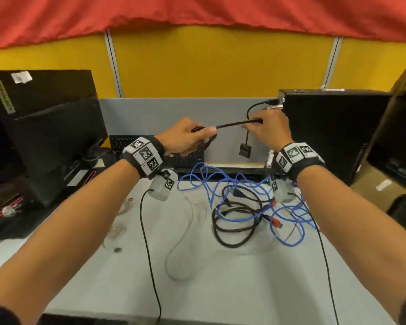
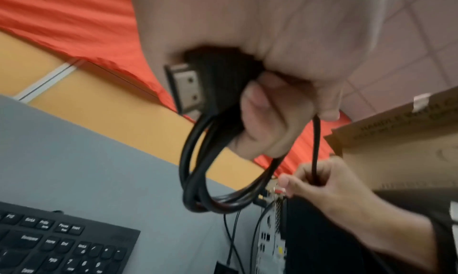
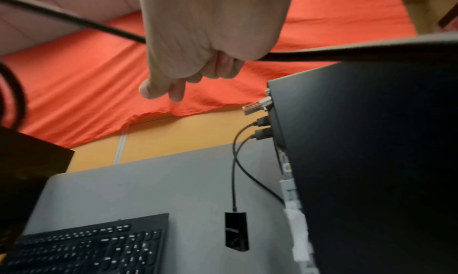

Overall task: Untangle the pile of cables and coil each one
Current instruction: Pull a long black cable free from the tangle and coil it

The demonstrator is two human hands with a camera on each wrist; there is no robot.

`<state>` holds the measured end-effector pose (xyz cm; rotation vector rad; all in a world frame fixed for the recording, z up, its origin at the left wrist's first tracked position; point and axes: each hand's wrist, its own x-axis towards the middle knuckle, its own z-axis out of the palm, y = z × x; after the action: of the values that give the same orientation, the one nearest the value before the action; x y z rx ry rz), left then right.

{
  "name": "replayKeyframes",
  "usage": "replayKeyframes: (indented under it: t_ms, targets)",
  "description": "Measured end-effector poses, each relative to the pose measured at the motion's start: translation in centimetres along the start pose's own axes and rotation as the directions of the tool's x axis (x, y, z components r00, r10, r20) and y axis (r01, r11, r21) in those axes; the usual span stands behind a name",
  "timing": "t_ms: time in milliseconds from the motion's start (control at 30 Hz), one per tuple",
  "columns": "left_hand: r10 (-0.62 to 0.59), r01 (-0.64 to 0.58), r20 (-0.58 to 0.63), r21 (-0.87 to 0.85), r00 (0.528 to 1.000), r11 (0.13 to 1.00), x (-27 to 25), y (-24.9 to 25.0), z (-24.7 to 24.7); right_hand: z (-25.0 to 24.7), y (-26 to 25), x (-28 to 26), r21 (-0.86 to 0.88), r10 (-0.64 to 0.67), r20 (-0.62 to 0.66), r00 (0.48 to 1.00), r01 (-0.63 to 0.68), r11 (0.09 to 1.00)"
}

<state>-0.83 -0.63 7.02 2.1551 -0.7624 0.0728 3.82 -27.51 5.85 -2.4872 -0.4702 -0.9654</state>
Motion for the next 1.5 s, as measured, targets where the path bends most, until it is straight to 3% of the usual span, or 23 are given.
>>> replayKeyframes:
  t_ms: [100, 200, 267, 333, 433, 500, 700, 800, 900, 1000, 1100, 1167, 1200, 1267, 1367, 1500]
  targets:
    - [-0.008, -0.009, -0.06, -0.262, 0.998, 0.965, -1.1, -0.3, -1.0, -0.1, 0.8, -1.4, 0.048, 0.063, -0.081, 0.995, -0.059, 0.997]
    - [-0.095, -0.005, -0.166, -0.52, 0.982, 0.854, -2.1, -1.3, -1.6, 0.8, 1.0, -3.4, 0.08, 0.109, -0.103, 0.989, -0.101, 0.992]
    - [-0.214, 0.006, -0.247, -0.64, 0.945, 0.768, -2.8, -2.1, -1.9, 1.6, 1.3, -4.7, 0.079, 0.151, -0.04, 0.988, -0.147, 0.986]
    - [-0.35, -0.001, -0.325, -0.733, 0.878, 0.68, -3.5, -2.9, -1.9, 2.4, 1.4, -5.8, 0.082, 0.194, 0.058, 0.979, -0.198, 0.977]
    - [-0.505, -0.014, -0.387, -0.803, 0.771, 0.595, -4.2, -4.0, -1.8, 3.1, 1.4, -7.0, 0.126, 0.216, 0.139, 0.966, -0.233, 0.964]
    - [-0.554, -0.011, -0.398, -0.819, 0.731, 0.574, -4.3, -4.4, -1.3, 3.3, 1.1, -7.2, 0.139, 0.212, 0.135, 0.968, -0.23, 0.963]
    - [-0.581, -0.022, -0.401, -0.835, 0.708, 0.55, -4.0, -4.4, -0.2, 2.9, -1.5, -7.3, 0.158, 0.16, 0.101, 0.982, -0.175, 0.972]
    - [-0.562, -0.061, -0.398, -0.85, 0.725, 0.523, -3.8, -3.9, 0.1, 2.4, -2.8, -7.1, 0.035, 0.148, 0.267, 0.952, -0.163, 0.986]
    - [-0.508, -0.056, -0.398, -0.825, 0.764, 0.562, -3.6, -3.2, 0.3, 2.1, -4.1, -7.4, -0.039, 0.097, 0.561, 0.822, -0.091, 0.995]
    - [-0.394, 0.004, -0.391, -0.705, 0.831, 0.709, -3.3, -2.6, 1.0, 1.3, -5.2, -8.1, 0.085, -0.071, 0.764, 0.641, 0.009, 0.996]
    - [-0.274, 0.098, -0.249, -0.548, 0.929, 0.831, -3.2, -2.1, 2.9, 0.4, -6.3, -8.5, 0.342, -0.233, 0.852, 0.468, -0.164, 0.925]
    - [-0.213, 0.156, -0.076, -0.458, 0.974, 0.875, -3.2, -2.0, 4.3, -0.2, -6.6, -8.5, 0.461, -0.316, 0.853, 0.415, -0.316, 0.829]
    - [-0.195, 0.171, -0.012, -0.426, 0.981, 0.888, -3.3, -2.1, 4.9, -0.5, -6.6, -8.4, 0.508, -0.346, 0.837, 0.425, -0.365, 0.78]
    - [-0.188, 0.176, 0.01, -0.4, 0.982, 0.899, -3.3, -2.6, 5.9, -1.1, -6.1, -8.5, 0.592, -0.361, 0.789, 0.497, -0.454, 0.666]
    - [-0.189, 0.141, -0.085, -0.395, 0.978, 0.908, -3.2, -3.4, 6.7, -1.2, -4.6, -8.8, 0.691, -0.262, 0.715, 0.648, -0.601, 0.402]
    - [-0.218, 0.115, -0.156, -0.496, 0.963, 0.861, -2.9, -3.3, 7.4, -1.1, -3.5, -9.1, 0.76, -0.171, 0.648, 0.742, -0.644, 0.085]
